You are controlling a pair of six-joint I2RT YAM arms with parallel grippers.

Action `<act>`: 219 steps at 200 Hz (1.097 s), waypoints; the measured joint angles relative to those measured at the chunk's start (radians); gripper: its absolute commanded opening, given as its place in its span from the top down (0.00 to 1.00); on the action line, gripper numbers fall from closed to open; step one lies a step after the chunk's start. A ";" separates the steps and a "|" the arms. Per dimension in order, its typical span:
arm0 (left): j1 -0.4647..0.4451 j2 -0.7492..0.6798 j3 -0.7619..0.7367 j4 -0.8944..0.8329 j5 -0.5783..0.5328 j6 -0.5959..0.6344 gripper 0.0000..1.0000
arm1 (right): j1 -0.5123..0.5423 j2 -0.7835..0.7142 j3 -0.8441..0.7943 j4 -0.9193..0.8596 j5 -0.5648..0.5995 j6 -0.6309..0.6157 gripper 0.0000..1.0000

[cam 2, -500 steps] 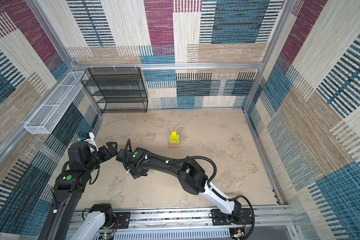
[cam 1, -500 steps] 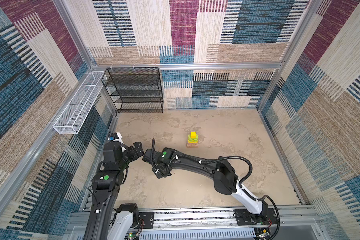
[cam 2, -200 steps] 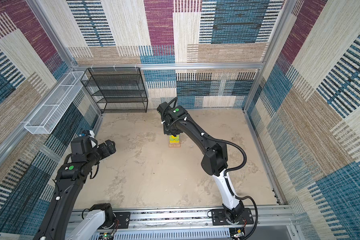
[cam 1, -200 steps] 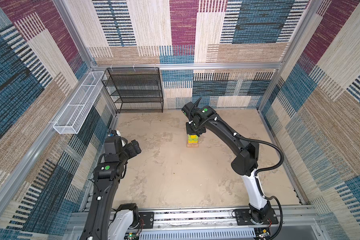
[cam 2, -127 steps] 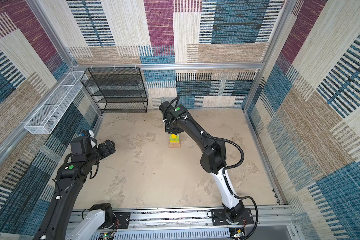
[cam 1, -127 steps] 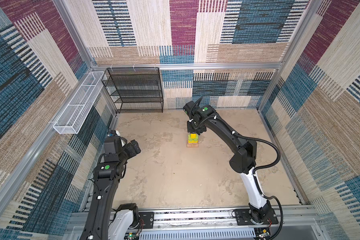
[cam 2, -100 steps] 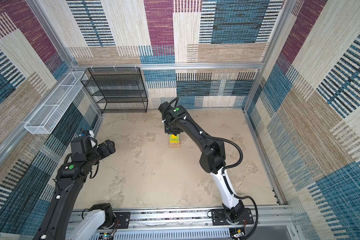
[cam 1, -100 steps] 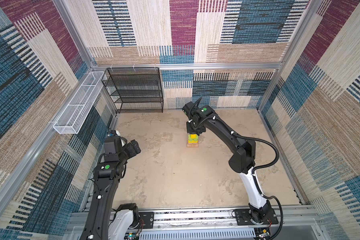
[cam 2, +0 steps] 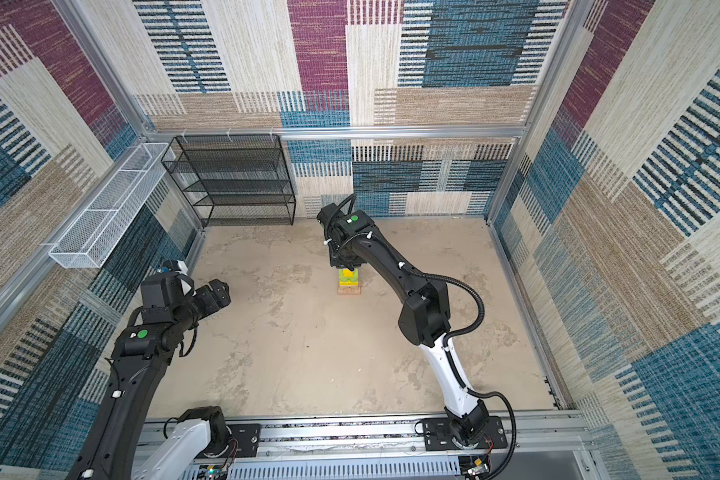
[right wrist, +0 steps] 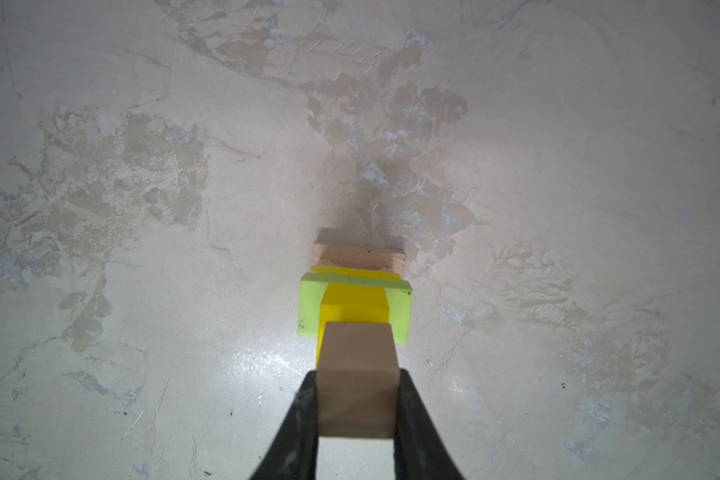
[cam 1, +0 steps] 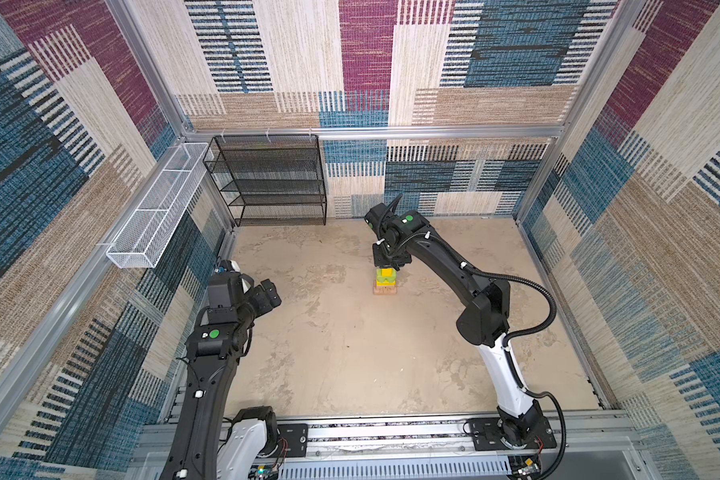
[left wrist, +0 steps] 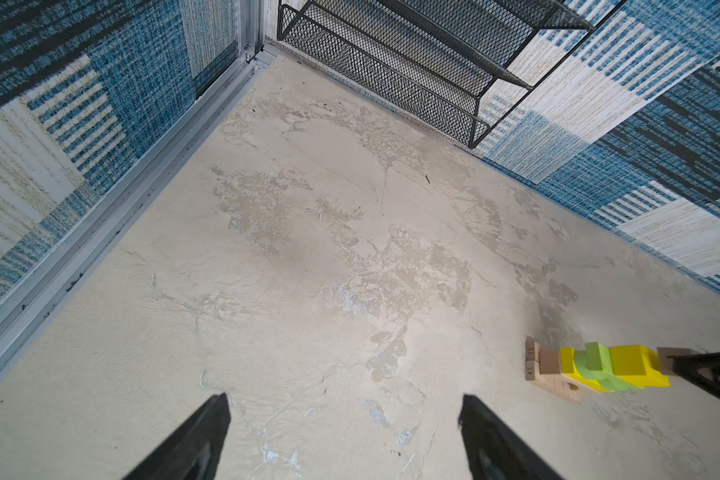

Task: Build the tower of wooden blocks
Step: 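Lower the wooden cube with the right gripper onto the yellow cube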

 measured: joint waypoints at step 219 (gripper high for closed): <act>0.000 -0.005 -0.005 0.002 0.000 0.003 0.08 | 0.000 0.015 0.007 0.000 -0.012 -0.057 1.00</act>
